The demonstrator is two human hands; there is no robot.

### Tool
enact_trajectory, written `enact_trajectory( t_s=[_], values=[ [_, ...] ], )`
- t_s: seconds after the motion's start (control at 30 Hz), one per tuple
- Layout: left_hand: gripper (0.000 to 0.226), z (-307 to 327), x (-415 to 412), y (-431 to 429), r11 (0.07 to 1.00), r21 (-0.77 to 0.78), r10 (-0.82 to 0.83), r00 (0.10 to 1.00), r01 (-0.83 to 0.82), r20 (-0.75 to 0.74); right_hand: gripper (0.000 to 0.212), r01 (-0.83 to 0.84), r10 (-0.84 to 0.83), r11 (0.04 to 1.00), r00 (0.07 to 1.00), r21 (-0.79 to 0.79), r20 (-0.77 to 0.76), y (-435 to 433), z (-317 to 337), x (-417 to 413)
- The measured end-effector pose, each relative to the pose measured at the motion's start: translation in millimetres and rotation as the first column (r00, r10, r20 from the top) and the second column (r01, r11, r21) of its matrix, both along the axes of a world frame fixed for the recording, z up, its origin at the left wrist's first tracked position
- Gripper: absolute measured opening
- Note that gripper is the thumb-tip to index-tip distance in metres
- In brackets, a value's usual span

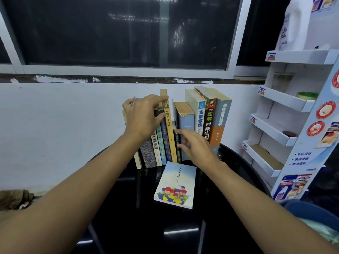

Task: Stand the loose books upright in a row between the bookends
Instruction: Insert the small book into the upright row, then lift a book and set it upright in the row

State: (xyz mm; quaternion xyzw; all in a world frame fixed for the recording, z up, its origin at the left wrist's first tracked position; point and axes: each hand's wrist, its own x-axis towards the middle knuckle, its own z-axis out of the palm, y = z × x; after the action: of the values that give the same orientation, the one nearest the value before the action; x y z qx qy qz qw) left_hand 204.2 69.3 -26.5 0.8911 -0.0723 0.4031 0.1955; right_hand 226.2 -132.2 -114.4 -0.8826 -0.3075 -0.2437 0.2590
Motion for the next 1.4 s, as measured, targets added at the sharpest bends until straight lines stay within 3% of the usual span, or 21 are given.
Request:
enact_trajectory(
  t_s=[0.3, 0.47, 0.57, 0.77, 1.0, 1.17, 1.4],
  values=[
    [0.05, 7, -13, -4, 0.999, 0.036, 0.009, 0.994, -0.005, -0.11, 0.063, -0.014, 0.014, 1.0, 0.993, -0.001, -0.117, -10, 0, -22],
    [0.048, -2, -39, -6, 0.999, 0.017, -0.046, 0.996, 0.047, -0.076, 0.039, 0.022, -0.028, 0.999, 0.968, -0.028, -0.248, -35, -15, -48],
    [0.039, -20, -59, -9, 0.992, 0.003, -0.125, 0.991, 0.125, -0.045, 0.039, 0.043, -0.069, 0.995, 0.943, -0.085, -0.327, -46, -21, -60],
    [0.035, -73, -80, -7, 0.967, -0.006, -0.244, 0.916, 0.256, -0.319, 0.045, 0.157, -0.184, 0.982, 0.898, -0.1, -0.398, -55, -31, -75],
    [0.068, -103, -84, -7, 0.967, 0.028, -0.173, 0.733, 0.253, -0.658, 0.067, 0.214, -0.299, 0.95, 0.84, -0.229, -0.453, -48, -39, -78],
    [0.093, -112, -92, -20, 0.964, 0.12, -0.064, 0.65, 0.235, -0.757, 0.066, 0.188, -0.283, 0.953, 0.828, -0.235, -0.484, -44, -42, -74],
    [0.09, -120, -97, -23, 0.956, 0.136, -0.053, 0.607, 0.26, -0.793, 0.068, 0.191, -0.194, 0.979, 0.808, -0.064, -0.556, -44, -43, -70]
  ],
)
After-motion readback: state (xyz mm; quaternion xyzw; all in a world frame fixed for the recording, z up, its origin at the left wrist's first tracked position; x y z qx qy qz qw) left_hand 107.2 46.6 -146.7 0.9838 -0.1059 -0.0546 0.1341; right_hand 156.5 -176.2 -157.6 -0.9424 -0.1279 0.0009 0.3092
